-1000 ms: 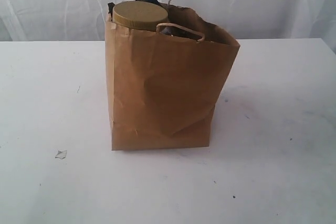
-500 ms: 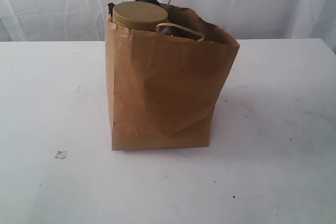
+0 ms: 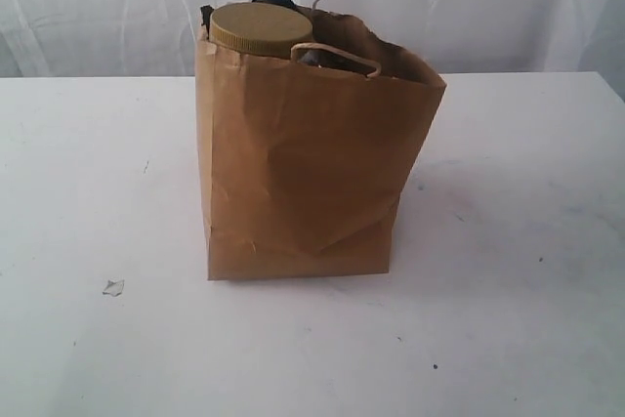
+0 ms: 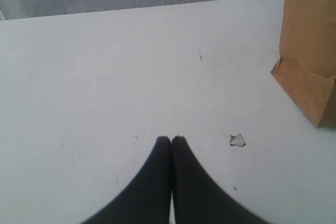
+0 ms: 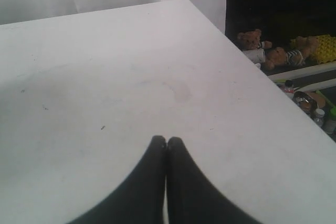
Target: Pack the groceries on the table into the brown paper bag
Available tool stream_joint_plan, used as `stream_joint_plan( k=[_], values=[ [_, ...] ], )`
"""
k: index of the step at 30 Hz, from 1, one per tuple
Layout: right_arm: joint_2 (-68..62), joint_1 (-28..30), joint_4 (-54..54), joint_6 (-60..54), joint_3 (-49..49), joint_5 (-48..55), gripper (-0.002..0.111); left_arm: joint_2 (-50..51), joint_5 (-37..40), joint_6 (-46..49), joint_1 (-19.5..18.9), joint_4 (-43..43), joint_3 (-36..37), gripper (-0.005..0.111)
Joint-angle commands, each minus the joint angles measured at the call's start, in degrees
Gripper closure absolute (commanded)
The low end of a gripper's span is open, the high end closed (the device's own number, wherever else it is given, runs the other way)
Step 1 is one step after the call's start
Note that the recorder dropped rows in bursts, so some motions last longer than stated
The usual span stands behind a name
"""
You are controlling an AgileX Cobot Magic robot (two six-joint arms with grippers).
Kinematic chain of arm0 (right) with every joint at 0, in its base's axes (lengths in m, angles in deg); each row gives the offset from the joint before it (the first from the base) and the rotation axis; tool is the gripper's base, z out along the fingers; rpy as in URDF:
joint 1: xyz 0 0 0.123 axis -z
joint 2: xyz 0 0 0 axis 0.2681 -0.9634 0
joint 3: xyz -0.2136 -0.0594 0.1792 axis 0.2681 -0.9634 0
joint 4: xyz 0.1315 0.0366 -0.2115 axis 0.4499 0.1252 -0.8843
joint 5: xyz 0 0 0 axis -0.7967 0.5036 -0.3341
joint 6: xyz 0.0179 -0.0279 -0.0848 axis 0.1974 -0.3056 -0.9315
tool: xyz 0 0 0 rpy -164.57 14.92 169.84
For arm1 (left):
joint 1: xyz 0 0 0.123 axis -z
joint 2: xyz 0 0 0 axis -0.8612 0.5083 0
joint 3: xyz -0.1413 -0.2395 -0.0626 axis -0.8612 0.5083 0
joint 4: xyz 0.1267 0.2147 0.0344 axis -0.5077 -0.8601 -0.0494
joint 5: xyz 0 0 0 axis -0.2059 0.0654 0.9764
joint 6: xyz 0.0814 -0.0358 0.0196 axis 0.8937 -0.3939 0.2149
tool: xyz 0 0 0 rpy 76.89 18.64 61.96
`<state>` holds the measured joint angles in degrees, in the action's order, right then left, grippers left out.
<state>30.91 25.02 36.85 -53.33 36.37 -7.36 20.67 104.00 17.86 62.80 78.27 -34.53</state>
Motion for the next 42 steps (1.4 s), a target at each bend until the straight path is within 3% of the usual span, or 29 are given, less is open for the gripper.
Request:
stream_joint_plan(
  k=[1, 13, 20, 22, 25, 42],
  values=[
    [0.2, 0.3, 0.2, -0.6, -0.4, -0.7, 0.108, -0.2, -0.1, -0.1, 0.4, 0.3, 0.1, 0.107],
    [0.2, 0.3, 0.2, -0.6, -0.4, -0.7, 0.108, -0.2, -0.6, -0.1, 0.4, 0.4, 0.4, 0.107],
    [0.2, 0.3, 0.2, -0.6, -0.4, -0.7, 0.108, -0.2, -3.8, -0.2, 0.4, 0.5, 11.9, 0.107],
    [0.2, 0.3, 0.2, -0.7, -0.4, -0.8, 0.108, -0.2, -10.2, -0.2, 0.4, 0.4, 11.9, 0.107],
    [0.2, 0.3, 0.2, -1.2, -0.4, -0.8, 0.108, -0.2, -13.5, -0.2, 0.4, 0.4, 11.9, 0.107],
    [0.2, 0.3, 0.4, -1.2, -0.4, -0.8, 0.108, -0.2, -13.5, 0.0, 0.4, -1.3, 11.9, 0.107]
  ],
)
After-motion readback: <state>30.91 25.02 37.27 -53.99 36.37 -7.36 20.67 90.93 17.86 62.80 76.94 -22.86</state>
